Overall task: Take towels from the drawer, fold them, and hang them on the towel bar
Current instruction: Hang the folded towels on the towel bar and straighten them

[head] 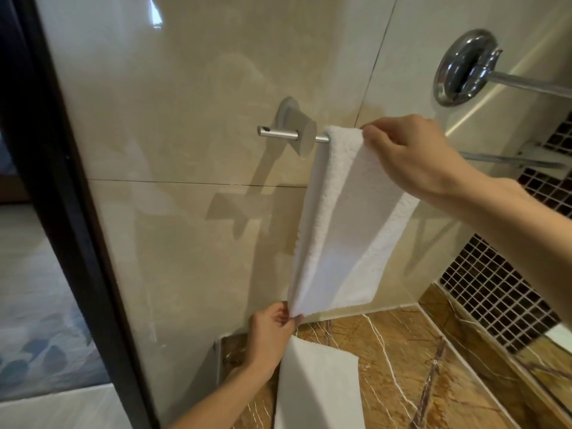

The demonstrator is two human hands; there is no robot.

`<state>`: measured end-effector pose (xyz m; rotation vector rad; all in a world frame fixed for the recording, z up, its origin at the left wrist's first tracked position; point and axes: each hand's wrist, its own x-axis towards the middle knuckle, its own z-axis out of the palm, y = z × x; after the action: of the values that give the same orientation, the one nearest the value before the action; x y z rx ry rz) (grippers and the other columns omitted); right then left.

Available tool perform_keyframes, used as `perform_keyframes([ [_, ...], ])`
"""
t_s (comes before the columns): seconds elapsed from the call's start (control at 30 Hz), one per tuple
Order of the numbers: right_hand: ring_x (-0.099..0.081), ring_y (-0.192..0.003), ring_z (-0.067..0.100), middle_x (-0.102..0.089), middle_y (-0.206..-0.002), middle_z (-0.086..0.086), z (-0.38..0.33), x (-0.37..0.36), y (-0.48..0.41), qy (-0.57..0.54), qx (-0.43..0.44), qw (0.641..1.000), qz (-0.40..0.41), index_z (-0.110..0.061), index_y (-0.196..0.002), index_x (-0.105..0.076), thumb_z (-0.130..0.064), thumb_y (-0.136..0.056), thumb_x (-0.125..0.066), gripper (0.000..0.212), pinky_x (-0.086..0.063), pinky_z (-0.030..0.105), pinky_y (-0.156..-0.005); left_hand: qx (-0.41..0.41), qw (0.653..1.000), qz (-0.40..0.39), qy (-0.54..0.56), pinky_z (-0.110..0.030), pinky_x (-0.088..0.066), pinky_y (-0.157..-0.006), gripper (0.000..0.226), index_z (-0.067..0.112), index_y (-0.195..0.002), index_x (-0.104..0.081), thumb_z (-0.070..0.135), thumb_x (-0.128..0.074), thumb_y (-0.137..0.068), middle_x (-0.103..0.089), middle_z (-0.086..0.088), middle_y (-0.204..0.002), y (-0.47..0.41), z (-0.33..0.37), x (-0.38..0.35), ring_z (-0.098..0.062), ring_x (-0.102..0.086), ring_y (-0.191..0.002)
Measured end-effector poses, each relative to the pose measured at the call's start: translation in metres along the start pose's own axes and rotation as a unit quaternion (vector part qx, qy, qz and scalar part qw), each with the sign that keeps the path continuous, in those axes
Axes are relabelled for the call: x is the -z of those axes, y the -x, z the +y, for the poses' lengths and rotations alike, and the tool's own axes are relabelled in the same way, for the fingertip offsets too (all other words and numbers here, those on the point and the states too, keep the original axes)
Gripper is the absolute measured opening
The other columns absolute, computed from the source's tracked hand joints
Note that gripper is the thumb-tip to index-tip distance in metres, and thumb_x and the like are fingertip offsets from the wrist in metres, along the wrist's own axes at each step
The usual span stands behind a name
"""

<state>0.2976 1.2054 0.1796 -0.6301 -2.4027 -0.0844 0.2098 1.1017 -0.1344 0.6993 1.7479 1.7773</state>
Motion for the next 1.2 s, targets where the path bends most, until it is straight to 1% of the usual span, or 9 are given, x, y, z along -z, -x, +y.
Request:
perform_keyframes([
  [0.1, -0.056, -0.087, 0.039, -0.063, -0.088, 0.026, 0.002, 0.0, 0.002, 0.005, 0.004, 1.0, 0.007, 0.005, -0.096, -0.062, -0.026, -0.098, -0.039, 0.04, -0.045, 0.043, -0.076, 0.004, 1.0, 0.013, -0.003, -0.027, -0.052, -0.066, 0.014, 0.017, -0.073, -0.069, 0.007, -0.078, -0.075, -0.072, -0.001, -0.069, 0.0, 0.0, 0.0, -0.012, -0.065, -0.063],
  [0.33, -0.057, -0.091, 0.042, -0.063, -0.096, 0.031, 0.004, 0.001, 0.0, -0.016, -0.004, 1.0, -0.002, 0.009, -0.099, -0.06, -0.026, -0.098, -0.037, 0.042, -0.047, 0.048, -0.079, 0.014, 0.999, 0.021, 0.046, -0.021, -0.054, -0.065, 0.028, 0.019, -0.084, -0.063, -0.001, -0.079, -0.071, -0.072, 0.001, -0.073, -0.002, 0.0, -0.002, -0.011, -0.066, -0.067],
  [0.5, -0.056, -0.094, 0.042, -0.062, -0.098, 0.03, 0.005, -0.001, 0.0, -0.028, -0.017, 0.999, -0.005, 0.009, -0.099, -0.059, -0.026, -0.097, -0.038, 0.041, -0.046, 0.047, -0.081, 0.011, 0.996, 0.071, 0.057, -0.029, -0.053, -0.063, 0.033, 0.01, -0.081, -0.056, 0.0, -0.083, -0.066, -0.065, -0.006, -0.068, 0.002, -0.006, -0.004, -0.01, -0.061, -0.058],
  [0.6, -0.057, -0.093, 0.041, -0.063, -0.096, 0.028, 0.006, 0.0, -0.003, -0.03, -0.022, 0.999, -0.014, 0.007, -0.099, -0.06, -0.028, -0.096, -0.038, 0.042, -0.047, 0.048, -0.082, 0.016, 0.996, 0.062, 0.055, -0.033, -0.055, -0.068, 0.021, 0.017, -0.069, -0.066, 0.004, -0.083, -0.068, -0.07, -0.002, -0.064, 0.005, -0.009, -0.005, -0.014, -0.066, -0.061],
  [0.77, -0.058, -0.092, 0.041, -0.063, -0.094, 0.028, 0.009, 0.0, -0.005, -0.033, -0.031, 0.999, -0.022, 0.004, -0.098, -0.062, -0.03, -0.095, -0.04, 0.041, -0.048, 0.044, -0.081, 0.006, 0.997, 0.071, 0.035, -0.024, -0.056, -0.065, 0.025, 0.026, -0.063, -0.07, 0.006, -0.084, -0.066, -0.072, 0.005, -0.063, 0.003, -0.009, -0.004, -0.01, -0.068, -0.06],
  [0.9, -0.058, -0.093, 0.042, -0.063, -0.094, 0.031, 0.009, 0.0, -0.005, -0.036, -0.033, 0.999, -0.019, 0.005, -0.098, -0.062, -0.03, -0.096, -0.041, 0.04, -0.048, 0.043, -0.079, -0.004, 0.996, 0.082, 0.019, -0.028, -0.055, -0.064, 0.024, 0.024, -0.059, -0.069, 0.007, -0.084, -0.066, -0.07, 0.004, -0.06, 0.002, -0.01, -0.002, -0.011, -0.065, -0.058],
  [1.0, -0.059, -0.092, 0.041, -0.063, -0.093, 0.03, 0.008, 0.0, -0.005, -0.04, -0.035, 0.998, -0.022, 0.004, -0.097, -0.063, -0.03, -0.097, -0.042, 0.04, -0.048, 0.042, -0.079, -0.001, 0.995, 0.099, 0.023, -0.028, -0.054, -0.061, 0.025, 0.02, -0.063, -0.064, 0.005, -0.084, -0.066, -0.068, 0.002, -0.059, 0.0, -0.01, 0.0, -0.009, -0.064, -0.056],
  [1.1, -0.059, -0.092, 0.04, -0.064, -0.093, 0.028, 0.007, 0.002, -0.005, -0.042, -0.037, 0.998, -0.027, 0.003, -0.096, -0.064, -0.029, -0.096, -0.042, 0.039, -0.048, 0.042, -0.079, -0.001, 0.996, 0.087, 0.029, -0.021, -0.054, -0.064, 0.037, 0.031, -0.081, -0.06, 0.003, -0.081, -0.069, -0.07, 0.004, -0.065, 0.0, -0.006, 0.001, -0.006, -0.064, -0.06],
  [1.2, -0.059, -0.091, 0.039, -0.065, -0.091, 0.026, 0.007, 0.003, -0.005, -0.04, -0.034, 0.998, -0.029, 0.002, -0.096, -0.065, -0.028, -0.097, -0.042, 0.038, -0.048, 0.044, -0.08, -0.012, 0.997, 0.074, 0.028, -0.019, -0.052, -0.063, 0.04, 0.038, -0.07, -0.065, 0.0, -0.077, -0.072, -0.07, 0.008, -0.061, 0.001, -0.004, 0.0, 0.001, -0.061, -0.056],
])
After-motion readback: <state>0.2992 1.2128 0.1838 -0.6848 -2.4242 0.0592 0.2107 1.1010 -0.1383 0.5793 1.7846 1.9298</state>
